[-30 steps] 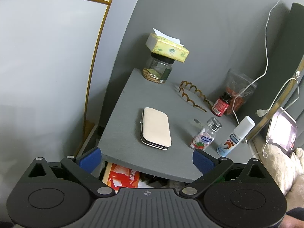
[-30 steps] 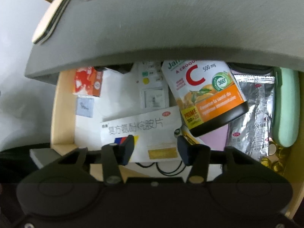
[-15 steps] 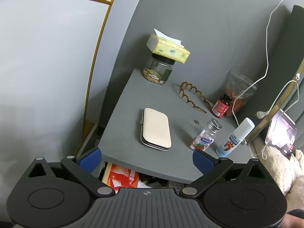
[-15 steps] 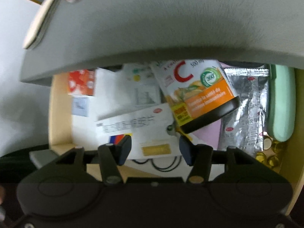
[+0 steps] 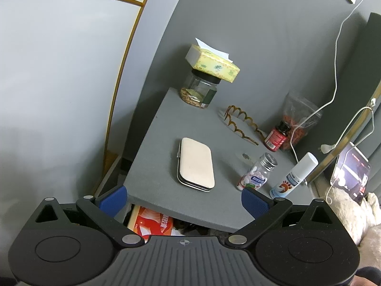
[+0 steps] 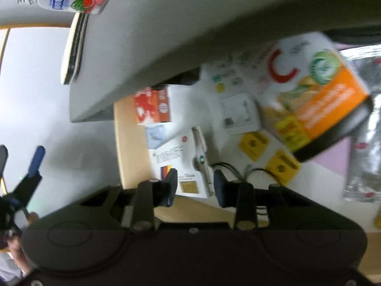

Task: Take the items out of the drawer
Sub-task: 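Close the right tool on the white box with colored stripes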

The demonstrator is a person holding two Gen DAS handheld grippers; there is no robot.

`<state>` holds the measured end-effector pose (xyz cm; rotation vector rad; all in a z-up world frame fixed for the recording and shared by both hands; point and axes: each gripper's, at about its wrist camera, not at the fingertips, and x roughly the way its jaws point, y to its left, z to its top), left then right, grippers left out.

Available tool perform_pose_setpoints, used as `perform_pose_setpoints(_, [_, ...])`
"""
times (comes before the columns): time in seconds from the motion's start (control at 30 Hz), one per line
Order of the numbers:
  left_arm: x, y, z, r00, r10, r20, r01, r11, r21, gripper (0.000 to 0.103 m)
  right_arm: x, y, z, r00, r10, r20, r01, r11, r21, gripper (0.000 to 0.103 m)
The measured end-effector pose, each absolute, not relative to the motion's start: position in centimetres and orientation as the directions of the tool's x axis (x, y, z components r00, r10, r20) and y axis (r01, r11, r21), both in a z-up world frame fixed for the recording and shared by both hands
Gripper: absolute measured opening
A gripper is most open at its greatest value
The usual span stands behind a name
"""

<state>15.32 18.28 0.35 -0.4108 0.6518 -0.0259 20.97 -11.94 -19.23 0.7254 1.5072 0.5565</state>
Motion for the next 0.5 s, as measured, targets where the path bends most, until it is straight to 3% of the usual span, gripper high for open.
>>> perform_pose_setpoints(0.1, [15.3,18.3,0.3,0.796,-0.151,-0.586,-0.104,0.920,-0.377,0.101,21.3,-10.3,-19.5,0.008,0.779,-0.628,0.133,0.621,0.772,0.035])
perform_pose_setpoints(0.23, [15.3,18.8,0.3,0.798,-0.144,-0.585,-0.120,0.914,-0.388,0.101,21.1,-8.0,-17.9,0.037,0.671,-0.741,-0.026,0.741,0.671,0.041])
perform_pose_setpoints(0.33, [15.3,18.9,0.3,0.800,-0.145,-0.582,-0.121,0.911,-0.394,0.101,19.6,-4.5,-16.0,0.080,0.533,-0.842,-0.317,0.815,0.486,0.052])
perform_pose_setpoints(0.37, [15.3,18.9,0.3,0.800,-0.146,-0.582,-0.120,0.911,-0.393,0.101,18.9,-3.3,-15.4,0.110,0.484,-0.868,-0.421,0.814,0.400,0.062])
perform_pose_setpoints(0.43, [15.3,18.8,0.3,0.798,-0.149,-0.584,-0.117,0.912,-0.393,0.101,16.9,0.3,-14.4,0.175,0.396,-0.901,-0.695,0.698,0.172,0.066])
perform_pose_setpoints(0.5, [15.4,18.6,0.3,0.800,-0.151,-0.581,-0.110,0.915,-0.388,0.101,16.3,1.9,-14.4,0.175,0.370,-0.913,-0.783,0.615,0.099,0.075])
